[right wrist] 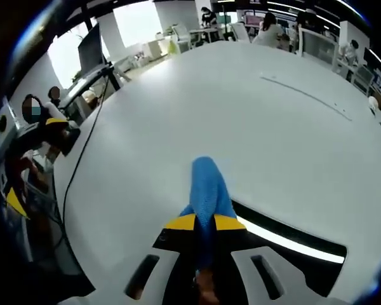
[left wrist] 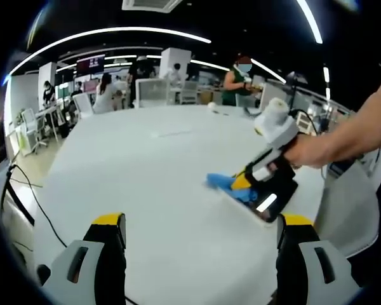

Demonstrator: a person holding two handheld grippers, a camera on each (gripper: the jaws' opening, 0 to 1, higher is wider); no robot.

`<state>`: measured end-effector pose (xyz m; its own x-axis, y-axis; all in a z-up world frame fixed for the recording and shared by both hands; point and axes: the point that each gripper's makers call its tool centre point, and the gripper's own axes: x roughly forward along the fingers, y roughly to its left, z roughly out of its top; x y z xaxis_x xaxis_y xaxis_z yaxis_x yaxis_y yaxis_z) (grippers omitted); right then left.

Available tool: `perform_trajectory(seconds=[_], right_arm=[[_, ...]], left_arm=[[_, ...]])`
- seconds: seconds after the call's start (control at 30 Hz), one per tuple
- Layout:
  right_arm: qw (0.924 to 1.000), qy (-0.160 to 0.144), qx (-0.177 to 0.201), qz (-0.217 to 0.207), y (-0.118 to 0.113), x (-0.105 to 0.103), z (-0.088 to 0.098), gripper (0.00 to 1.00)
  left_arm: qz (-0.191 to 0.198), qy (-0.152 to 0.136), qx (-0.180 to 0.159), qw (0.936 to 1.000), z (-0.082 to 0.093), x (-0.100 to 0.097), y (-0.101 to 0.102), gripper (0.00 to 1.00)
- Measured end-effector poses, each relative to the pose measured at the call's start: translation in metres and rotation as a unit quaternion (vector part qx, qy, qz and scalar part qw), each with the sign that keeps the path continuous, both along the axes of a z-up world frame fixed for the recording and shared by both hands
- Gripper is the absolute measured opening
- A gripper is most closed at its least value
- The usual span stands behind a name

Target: Wipe the mirror surface with the cleaning cloth until all visible marks leave the cleaned area.

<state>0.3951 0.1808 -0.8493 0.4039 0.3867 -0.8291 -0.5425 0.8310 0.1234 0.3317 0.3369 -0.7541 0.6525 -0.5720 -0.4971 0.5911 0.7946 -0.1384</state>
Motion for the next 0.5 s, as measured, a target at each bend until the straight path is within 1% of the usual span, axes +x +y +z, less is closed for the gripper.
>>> perform_trajectory(seconds=[0.2,0.27,0.37,0.5], right_arm=[[1.0000,-0.002,0.004,0.002,0.001,-0.007,-0.001,0.03],[0.9999,-0.007,0.003,0.006,0.001,-0.010,0.000,0.03],[1.0000,-0.006,0.006,0.004,0.001,-0.011,-0.001,0.03],[0.9999,-0.008,0.008,0.006,0.001,-0.018,-0.001,0.03]], left_arm=[[0.001,-0.001,0.000,1.0000,0.001,-0.001,-0.001,1.00],[0.002,-0.001,-0.001,1.0000,0.002,-0.001,-0.002,1.00],[0.003,-0.002,0.000,1.0000,0.002,-0.003,-0.003,1.00],[0.004,-0.002,0.000,1.0000,0.001,-0.005,-0.003,1.00]])
